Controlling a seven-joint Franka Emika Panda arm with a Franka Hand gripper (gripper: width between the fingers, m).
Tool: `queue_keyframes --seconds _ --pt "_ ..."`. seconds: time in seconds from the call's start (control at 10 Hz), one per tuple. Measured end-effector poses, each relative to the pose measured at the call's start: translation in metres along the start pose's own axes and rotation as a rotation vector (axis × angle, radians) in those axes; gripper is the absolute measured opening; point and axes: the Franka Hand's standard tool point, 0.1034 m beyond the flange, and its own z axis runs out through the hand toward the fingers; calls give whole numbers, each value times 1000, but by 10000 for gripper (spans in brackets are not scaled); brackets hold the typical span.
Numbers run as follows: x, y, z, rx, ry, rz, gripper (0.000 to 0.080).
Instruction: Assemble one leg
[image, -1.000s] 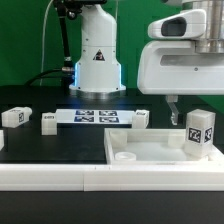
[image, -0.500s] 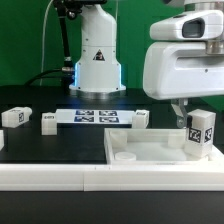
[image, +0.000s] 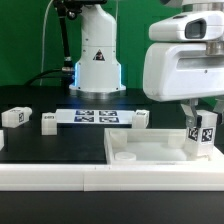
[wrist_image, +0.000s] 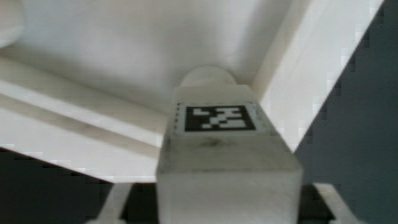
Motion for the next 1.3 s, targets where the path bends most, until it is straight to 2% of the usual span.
queue_keyframes --seconds 0.3,0.7,1.0,1.3 --pt "1 0 0 1 0 92 290" --pt "0 5 1 -2 -1 577 290" --pt "-1 6 2 -25 13 932 291" --pt "-1 12 2 -15 29 1141 291"
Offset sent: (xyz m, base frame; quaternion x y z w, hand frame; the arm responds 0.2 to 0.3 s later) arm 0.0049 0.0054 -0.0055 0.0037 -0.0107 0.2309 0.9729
